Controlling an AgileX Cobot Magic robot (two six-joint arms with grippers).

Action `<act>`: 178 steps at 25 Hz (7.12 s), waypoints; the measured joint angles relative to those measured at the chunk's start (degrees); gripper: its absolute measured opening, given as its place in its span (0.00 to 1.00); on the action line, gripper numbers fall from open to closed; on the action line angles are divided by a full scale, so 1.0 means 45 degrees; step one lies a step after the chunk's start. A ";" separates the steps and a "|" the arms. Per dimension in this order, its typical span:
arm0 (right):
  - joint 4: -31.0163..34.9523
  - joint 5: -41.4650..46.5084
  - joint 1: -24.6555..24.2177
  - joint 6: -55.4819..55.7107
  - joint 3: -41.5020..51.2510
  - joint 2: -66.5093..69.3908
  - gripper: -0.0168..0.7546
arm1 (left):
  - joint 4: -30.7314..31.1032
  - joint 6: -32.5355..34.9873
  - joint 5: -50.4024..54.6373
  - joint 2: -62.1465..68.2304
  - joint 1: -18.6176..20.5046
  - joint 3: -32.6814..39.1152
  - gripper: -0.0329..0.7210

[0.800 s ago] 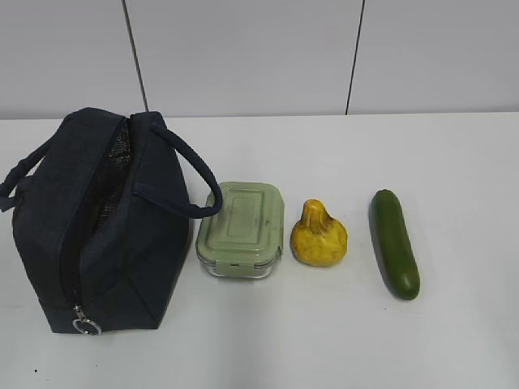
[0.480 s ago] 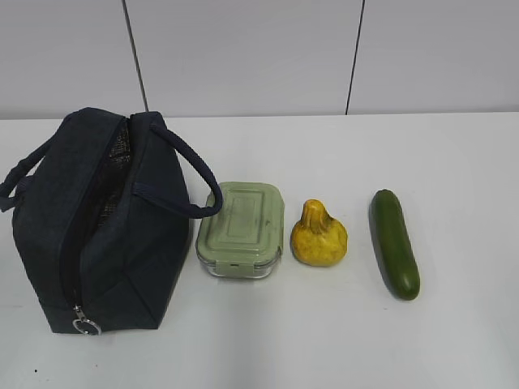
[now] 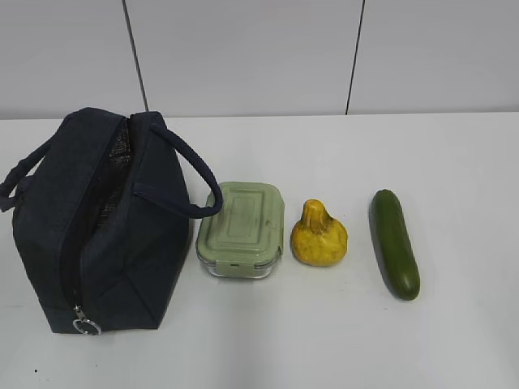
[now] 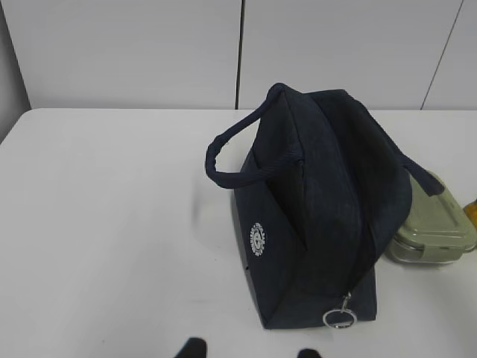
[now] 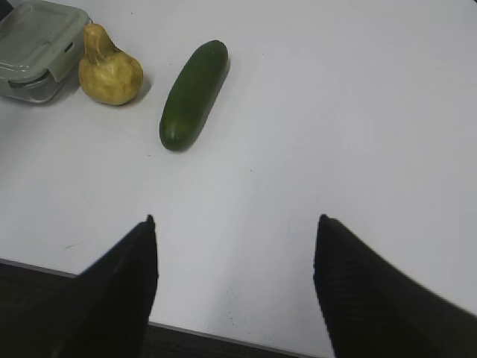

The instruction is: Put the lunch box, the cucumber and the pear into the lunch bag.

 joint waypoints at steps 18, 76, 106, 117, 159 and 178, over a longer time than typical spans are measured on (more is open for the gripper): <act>-0.0488 -0.1608 0.0000 0.0000 -0.0513 0.3094 0.68 | -0.1588 0.0000 -0.2391 0.2807 0.0000 -0.0170 0.36; 0.2225 -0.4250 -0.0018 -0.0091 -0.8244 2.2268 0.69 | -0.4188 0.3497 -0.1462 1.8473 0.0011 -0.6639 0.06; 0.2252 -0.3325 -0.0018 0.0459 -1.0537 2.5934 0.56 | -0.4148 0.3497 -0.1543 1.8473 0.0011 -0.6639 0.06; 0.9236 -0.1907 0.1142 -0.3351 -1.4209 2.3553 0.55 | -0.4241 0.3497 -0.1672 1.8473 0.0011 -0.6639 0.06; 1.2027 -0.3387 0.5379 -0.6930 -1.6540 2.7298 0.85 | -0.4538 0.3497 -0.2026 1.8473 0.0011 -0.6639 0.06; 0.1589 -0.0928 0.3626 -0.0184 -1.6549 2.5003 0.78 | -0.4347 0.3497 -0.2104 1.8473 0.0011 -0.6639 0.06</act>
